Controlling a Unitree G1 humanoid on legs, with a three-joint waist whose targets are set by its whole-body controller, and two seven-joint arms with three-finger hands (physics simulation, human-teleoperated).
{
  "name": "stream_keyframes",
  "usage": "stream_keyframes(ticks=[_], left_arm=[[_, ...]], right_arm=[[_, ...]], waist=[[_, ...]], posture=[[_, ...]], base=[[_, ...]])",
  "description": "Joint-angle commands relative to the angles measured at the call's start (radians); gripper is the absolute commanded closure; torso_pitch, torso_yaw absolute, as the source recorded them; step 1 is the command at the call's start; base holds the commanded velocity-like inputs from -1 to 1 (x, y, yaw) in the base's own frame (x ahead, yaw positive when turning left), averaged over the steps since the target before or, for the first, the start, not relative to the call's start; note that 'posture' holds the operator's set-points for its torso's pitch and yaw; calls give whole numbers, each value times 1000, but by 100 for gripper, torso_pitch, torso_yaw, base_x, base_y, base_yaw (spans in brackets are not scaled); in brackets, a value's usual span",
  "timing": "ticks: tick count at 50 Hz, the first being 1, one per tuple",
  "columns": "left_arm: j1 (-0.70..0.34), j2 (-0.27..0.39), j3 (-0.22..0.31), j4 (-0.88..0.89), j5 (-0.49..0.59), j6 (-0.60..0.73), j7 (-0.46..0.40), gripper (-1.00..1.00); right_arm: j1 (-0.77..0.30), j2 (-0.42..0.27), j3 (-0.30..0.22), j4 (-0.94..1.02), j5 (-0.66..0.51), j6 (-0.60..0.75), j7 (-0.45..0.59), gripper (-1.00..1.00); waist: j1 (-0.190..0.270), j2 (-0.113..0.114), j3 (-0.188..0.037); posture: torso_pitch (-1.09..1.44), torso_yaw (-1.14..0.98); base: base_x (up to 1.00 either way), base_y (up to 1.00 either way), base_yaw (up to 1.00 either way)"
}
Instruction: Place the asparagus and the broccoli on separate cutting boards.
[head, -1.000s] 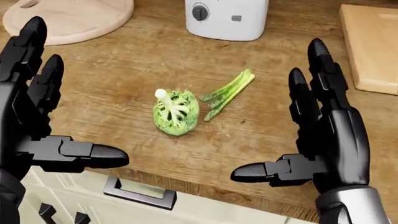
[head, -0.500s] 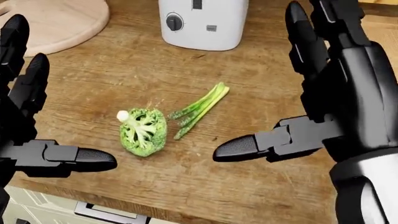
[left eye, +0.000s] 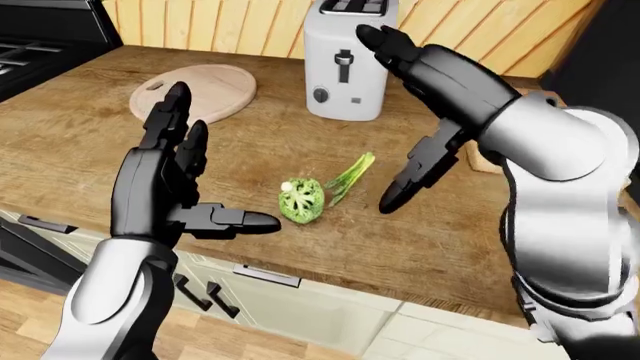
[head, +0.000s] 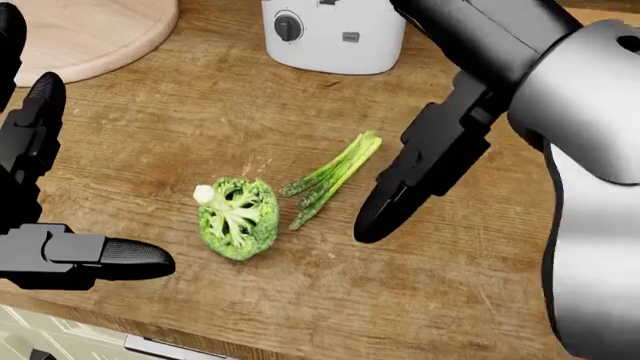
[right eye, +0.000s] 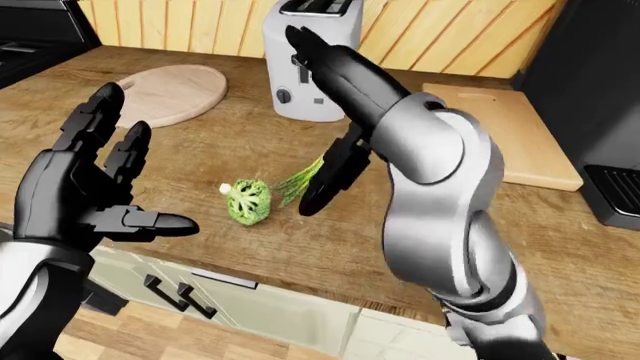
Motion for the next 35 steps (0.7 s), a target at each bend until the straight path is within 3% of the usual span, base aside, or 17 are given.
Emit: stream_keyframes(ticks=[1,4,6,8,12,19,27,35], left_arm=[[-30,9,7,-22,-11,-26,10,-100],[-24,13,1,-18,-16,-36,16,-100],[-22,18,9,-10,-19,-42,17,-100],[-25,21,10,-8,-23,-43,21,-100],[-19,24,12,-15,-31,-41,24,-100],[-7,28,27,-10,-45,-57,27,-100],[1,37,41,-8,-64,-64,33,-100],[-5,47,43,-7,-75,-58,42,-100]], right_arm=[[-18,53,-65,38,-273,-195,207,-100],[6,198,-165,119,-486,-456,378,-100],[26,291,-215,145,-549,-590,424,-100],[32,348,-247,178,-573,-691,433,-100],[73,410,-261,238,-582,-844,396,-100],[27,452,-255,315,-578,-956,419,-100],[55,495,-236,388,-611,-1025,417,-100],[62,502,-244,517,-617,-1053,333,-100]], waist=[[-1,6,-24],[-7,14,-23],[-9,20,-23],[-12,25,-25],[-17,30,-32],[-22,30,-32],[-22,33,-30],[-21,35,-30]], posture=[[0,0],[0,0],[0,0],[0,0],[0,0],[0,0],[0,0],[0,0]], base=[[0,0,0],[0,0,0],[0,0,0],[0,0,0],[0,0,0],[0,0,0],[0,0,0],[0,0,0]])
